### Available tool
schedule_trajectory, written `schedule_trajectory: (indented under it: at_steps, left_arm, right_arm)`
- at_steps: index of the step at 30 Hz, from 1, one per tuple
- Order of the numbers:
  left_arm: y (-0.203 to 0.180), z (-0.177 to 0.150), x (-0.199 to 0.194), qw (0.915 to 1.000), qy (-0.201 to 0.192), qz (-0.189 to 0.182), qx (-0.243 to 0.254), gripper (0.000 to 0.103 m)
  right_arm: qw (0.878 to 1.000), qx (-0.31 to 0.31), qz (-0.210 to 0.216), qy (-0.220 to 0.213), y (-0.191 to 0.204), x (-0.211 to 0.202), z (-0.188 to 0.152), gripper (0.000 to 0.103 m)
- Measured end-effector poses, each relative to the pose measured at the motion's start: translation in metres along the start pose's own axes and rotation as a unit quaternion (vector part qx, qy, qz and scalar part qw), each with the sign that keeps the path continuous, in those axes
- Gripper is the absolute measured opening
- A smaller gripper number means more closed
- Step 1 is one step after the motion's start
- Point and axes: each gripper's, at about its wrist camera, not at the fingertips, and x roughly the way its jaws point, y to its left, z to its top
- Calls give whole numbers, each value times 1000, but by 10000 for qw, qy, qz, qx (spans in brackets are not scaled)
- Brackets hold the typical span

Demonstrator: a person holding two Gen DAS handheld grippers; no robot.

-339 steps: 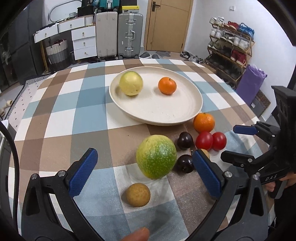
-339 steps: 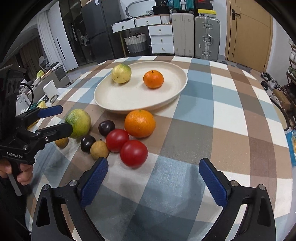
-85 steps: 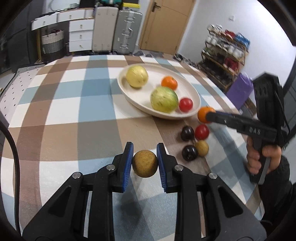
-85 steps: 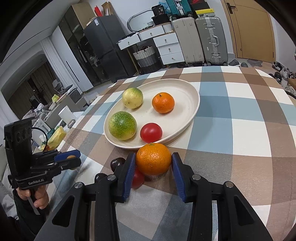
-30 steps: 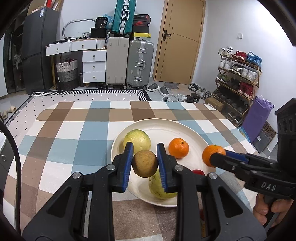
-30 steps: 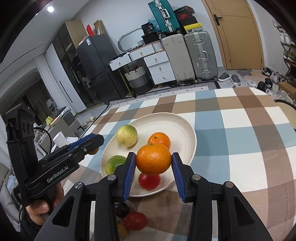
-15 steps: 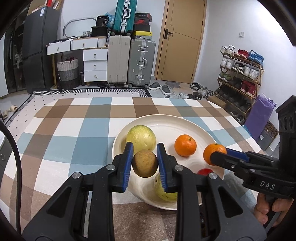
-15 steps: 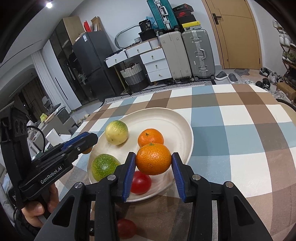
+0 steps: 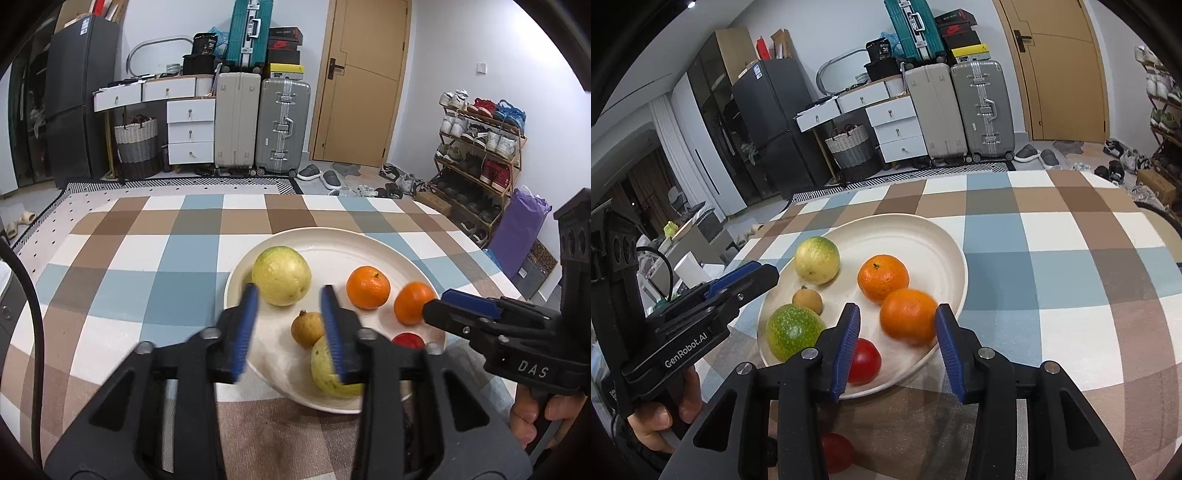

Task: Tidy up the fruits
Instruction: 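Lower both fruits into the white plate and open both grippers, then move both grippers back toward the loose dark plums and red tomato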

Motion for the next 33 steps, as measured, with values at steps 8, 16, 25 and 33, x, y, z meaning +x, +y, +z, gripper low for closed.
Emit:
schedule_trajectory:
  at_steps: [8,16,25,33]
  left_arm:
    - [3,-8,-25,9999,-126,30,-100,92]
    - [-1,-15,-43,9998,-78,206,-25,102]
    - [2,-28,-57,9996,155,220,-39,102]
    - [-7,-44,-69,9991,385,97,140,102]
  right_arm:
    - [9999,-130,-13,-13,2,-9,-4,71]
    - [9995,-309,29,35,10,-16,-12,103]
    - [9992,-360,-23,164,10,-18,-18,103]
    - [9982,-369,-70,457,7,-24,-29,103]
